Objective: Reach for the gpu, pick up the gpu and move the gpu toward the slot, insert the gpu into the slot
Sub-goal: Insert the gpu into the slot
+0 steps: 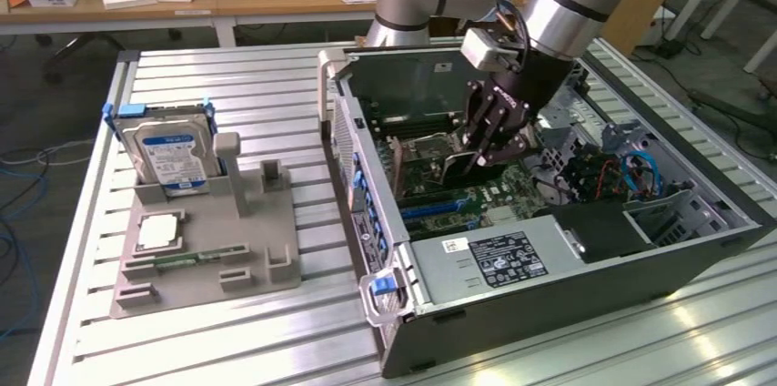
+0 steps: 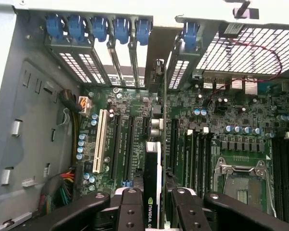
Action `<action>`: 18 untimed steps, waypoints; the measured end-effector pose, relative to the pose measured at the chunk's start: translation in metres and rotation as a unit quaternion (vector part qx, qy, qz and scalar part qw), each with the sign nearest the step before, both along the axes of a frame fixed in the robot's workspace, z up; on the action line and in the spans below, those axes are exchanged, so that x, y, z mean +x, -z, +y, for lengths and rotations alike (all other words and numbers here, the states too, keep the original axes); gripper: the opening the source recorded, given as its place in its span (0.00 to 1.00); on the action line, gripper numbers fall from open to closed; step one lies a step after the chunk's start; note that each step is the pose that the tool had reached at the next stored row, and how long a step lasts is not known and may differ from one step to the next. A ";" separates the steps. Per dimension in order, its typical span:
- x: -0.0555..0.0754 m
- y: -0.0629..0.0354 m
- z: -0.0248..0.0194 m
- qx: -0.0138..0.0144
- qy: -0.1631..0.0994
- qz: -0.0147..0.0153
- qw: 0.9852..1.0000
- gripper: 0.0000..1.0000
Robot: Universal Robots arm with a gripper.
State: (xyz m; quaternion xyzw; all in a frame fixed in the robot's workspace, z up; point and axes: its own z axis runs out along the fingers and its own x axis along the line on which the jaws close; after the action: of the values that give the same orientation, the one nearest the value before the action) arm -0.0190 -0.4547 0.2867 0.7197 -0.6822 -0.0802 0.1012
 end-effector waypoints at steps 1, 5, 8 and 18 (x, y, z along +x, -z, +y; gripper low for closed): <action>0.000 0.0018 0.0000 0.000 0.000 0.000 1.000 0.27; 0.000 0.0092 0.0000 0.000 0.000 0.001 1.000 0.27; 0.000 0.0146 0.0000 0.000 0.000 0.001 1.000 0.27; -0.005 0.0251 0.0023 0.001 -0.004 0.001 1.000 0.27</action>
State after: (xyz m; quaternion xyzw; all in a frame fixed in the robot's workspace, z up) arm -0.0242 -0.4524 0.2616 0.7221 -0.6794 -0.0812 0.1019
